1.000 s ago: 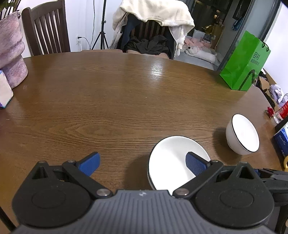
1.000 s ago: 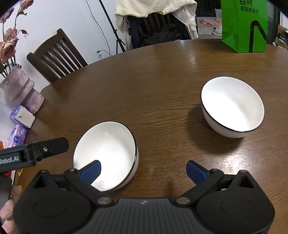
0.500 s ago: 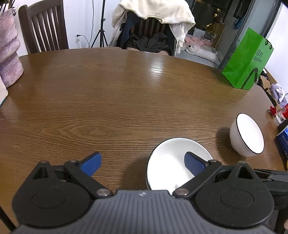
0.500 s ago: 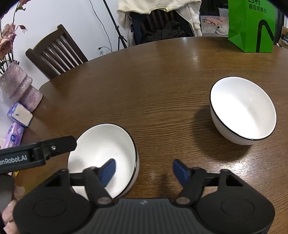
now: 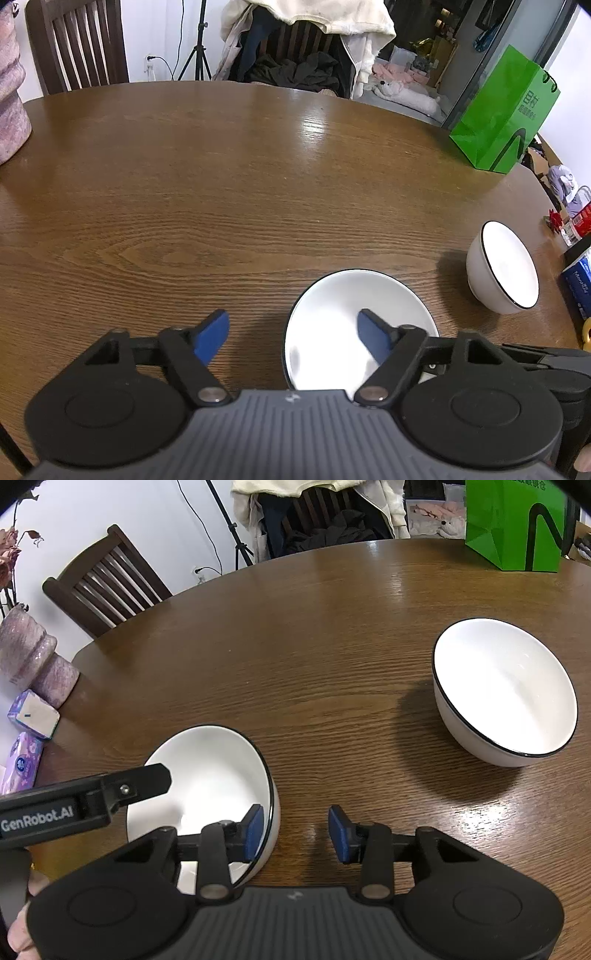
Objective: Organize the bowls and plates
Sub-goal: 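Close both grippers on the white bowl rim, then lift the white bowl with both grippers and carry it toward the blue bowl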
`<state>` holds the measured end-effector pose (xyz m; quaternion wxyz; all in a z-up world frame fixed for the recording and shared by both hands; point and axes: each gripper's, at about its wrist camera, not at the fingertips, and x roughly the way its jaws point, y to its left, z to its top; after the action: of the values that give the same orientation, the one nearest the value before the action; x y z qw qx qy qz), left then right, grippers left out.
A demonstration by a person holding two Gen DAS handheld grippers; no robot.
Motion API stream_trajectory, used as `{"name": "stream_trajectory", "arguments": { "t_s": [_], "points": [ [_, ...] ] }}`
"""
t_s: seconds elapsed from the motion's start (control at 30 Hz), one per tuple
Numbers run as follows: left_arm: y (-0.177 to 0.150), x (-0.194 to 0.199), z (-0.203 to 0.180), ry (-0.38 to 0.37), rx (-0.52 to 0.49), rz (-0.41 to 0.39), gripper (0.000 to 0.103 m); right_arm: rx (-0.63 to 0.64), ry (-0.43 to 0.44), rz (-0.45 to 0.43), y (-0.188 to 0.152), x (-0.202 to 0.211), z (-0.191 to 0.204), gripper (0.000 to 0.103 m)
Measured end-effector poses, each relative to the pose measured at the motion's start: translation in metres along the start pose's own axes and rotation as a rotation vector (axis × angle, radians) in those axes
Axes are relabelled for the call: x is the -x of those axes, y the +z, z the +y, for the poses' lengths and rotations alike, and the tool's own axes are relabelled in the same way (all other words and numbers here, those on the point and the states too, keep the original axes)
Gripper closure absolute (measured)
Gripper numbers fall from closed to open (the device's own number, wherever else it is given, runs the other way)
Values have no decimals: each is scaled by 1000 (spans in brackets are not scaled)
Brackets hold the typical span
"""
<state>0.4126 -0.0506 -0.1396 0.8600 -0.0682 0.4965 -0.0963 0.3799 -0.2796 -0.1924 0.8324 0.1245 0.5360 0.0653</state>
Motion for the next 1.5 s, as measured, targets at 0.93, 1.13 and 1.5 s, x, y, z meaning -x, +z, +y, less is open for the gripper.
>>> {"name": "stream_trajectory", "arguments": {
  "t_s": [0.93,1.13,1.5],
  "points": [
    [-3,-16,2,-20,11,63,91,40,-9,3,2,-6,14,94],
    [-5,-15,0,-20,2,60,91,42,-19,4,1,-6,18,94],
    [-5,-11,-1,-22,3,53,91,35,-21,-3,-1,-6,19,95]
  ]
}}
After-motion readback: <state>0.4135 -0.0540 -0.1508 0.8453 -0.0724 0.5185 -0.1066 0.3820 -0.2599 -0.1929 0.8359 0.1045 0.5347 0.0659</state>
